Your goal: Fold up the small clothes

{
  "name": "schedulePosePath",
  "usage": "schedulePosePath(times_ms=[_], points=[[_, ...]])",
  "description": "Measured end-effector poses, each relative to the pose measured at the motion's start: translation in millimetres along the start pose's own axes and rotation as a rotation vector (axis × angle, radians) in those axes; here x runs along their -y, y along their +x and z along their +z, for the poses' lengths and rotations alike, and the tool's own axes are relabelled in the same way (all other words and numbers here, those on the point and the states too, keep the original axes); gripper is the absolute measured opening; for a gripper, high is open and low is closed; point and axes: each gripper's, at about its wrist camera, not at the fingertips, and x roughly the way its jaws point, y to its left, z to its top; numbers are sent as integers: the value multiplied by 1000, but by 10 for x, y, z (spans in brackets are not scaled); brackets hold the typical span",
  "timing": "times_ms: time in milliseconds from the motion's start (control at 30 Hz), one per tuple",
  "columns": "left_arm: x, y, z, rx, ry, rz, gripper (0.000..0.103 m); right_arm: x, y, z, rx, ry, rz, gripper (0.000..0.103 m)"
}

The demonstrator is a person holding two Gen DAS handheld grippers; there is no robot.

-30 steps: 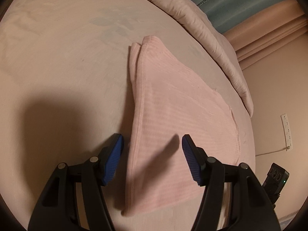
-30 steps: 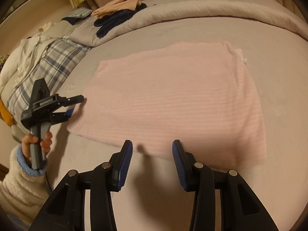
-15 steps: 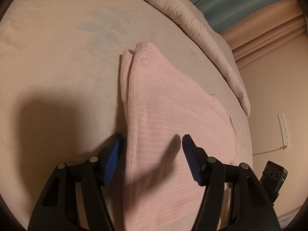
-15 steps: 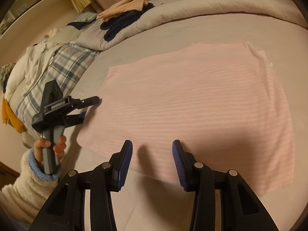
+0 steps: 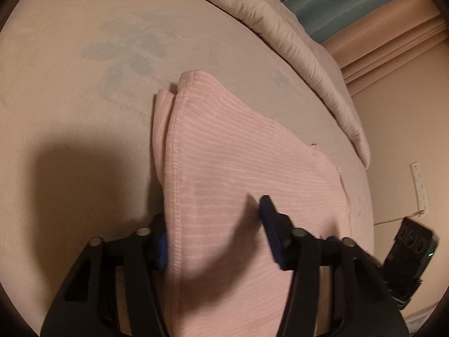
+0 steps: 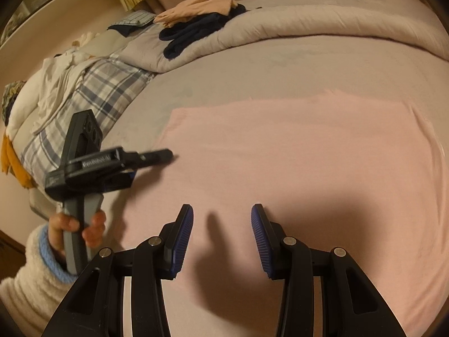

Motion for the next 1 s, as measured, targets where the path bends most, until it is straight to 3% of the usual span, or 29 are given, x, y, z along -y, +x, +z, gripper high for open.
schedulePosePath(times_ms=[233, 333, 400, 567, 700, 800, 900, 1000], points=[[-61, -48, -30, 12, -26, 16, 25, -143, 233, 102, -43, -47, -18, 43], [37, -110, -46, 41, -3, 25, 20, -168, 445, 89, -119, -79, -98, 39], [156, -168, -52, 62, 19, 31, 18, -176, 512, 84, -123, -102, -122, 39], [442, -270, -35, 89, 82, 44, 15, -145, 455, 122, -132, -84, -105, 39], [595, -300, -27, 99, 122, 65, 15, -191, 236, 54, -80, -61, -56, 39], [669, -265, -29, 88, 112, 76, 15, -185, 383, -93, -136, -56, -87, 39], [792, -274, -31, 92, 129, 90, 15, -257, 337, -139, -125, -94, -103, 39], [1018, -270, -16, 90, 170, 99, 15, -109, 176, -116, -112, -11, -8, 39]])
